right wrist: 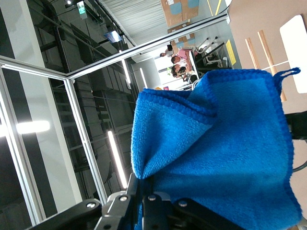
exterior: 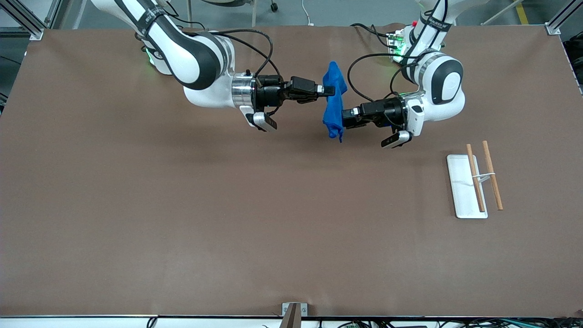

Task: Right arm passes towel to left arm to hang
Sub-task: 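Close the left gripper on the towel's loop corner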

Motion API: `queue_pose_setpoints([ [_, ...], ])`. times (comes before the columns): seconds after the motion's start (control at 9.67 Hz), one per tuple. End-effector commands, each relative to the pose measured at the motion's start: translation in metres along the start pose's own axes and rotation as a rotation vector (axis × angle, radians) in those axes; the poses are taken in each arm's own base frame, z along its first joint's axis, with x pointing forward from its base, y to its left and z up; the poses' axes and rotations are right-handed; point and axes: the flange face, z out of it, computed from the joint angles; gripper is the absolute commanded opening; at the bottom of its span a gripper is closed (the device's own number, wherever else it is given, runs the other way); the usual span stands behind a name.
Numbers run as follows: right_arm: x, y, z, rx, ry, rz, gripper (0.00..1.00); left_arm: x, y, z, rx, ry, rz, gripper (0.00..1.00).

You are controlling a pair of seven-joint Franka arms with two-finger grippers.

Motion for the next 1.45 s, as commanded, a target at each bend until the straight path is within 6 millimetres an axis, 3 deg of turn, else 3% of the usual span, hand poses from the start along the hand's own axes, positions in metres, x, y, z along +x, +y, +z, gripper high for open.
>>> queue_pose_setpoints([
  [0.0,-0.003,-0.002,0.001,0.021,0.011,-0.003,0.0,0.003,-0.016,-0.006,0.017,0.029,0.002,0.99],
  [0.1,-0.003,-0.002,0.001,0.021,0.011,-0.003,0.0,0.003,-0.014,-0.007,0.016,0.03,0.008,0.98],
  [0.21,-0.003,-0.002,0.001,0.021,0.011,-0.003,0.0,0.003,-0.012,-0.006,0.015,0.029,0.023,0.73],
  [0.31,-0.003,-0.002,0.001,0.021,0.011,-0.003,0.0,0.003,-0.011,-0.006,0.015,0.03,0.058,0.34],
  [0.41,-0.003,-0.002,0.001,0.021,0.011,-0.003,0.0,0.004,-0.01,-0.007,0.015,0.032,0.063,0.12],
  [0.52,-0.003,-0.002,0.001,0.021,0.011,-0.003,0.0,0.006,-0.007,-0.01,0.012,0.039,0.069,0.0],
  [0.93,-0.003,-0.002,0.001,0.021,0.011,-0.003,0.0,0.015,0.007,-0.021,0.017,0.071,0.083,0.0],
  [1.03,0.001,-0.003,-0.002,0.021,0.019,0.002,0.07,0.015,0.008,-0.021,0.06,0.046,0.108,0.0],
  [1.14,0.004,-0.006,-0.007,0.013,0.039,-0.007,0.72,0.018,0.012,-0.023,0.106,0.009,0.127,0.0],
  [1.24,0.015,-0.01,-0.019,-0.014,0.086,-0.019,1.0,0.026,0.02,-0.029,0.127,0.002,0.108,0.0],
  [1.34,0.023,-0.02,-0.031,-0.022,0.111,-0.039,1.0,0.031,0.031,-0.031,0.188,-0.045,0.122,0.0],
])
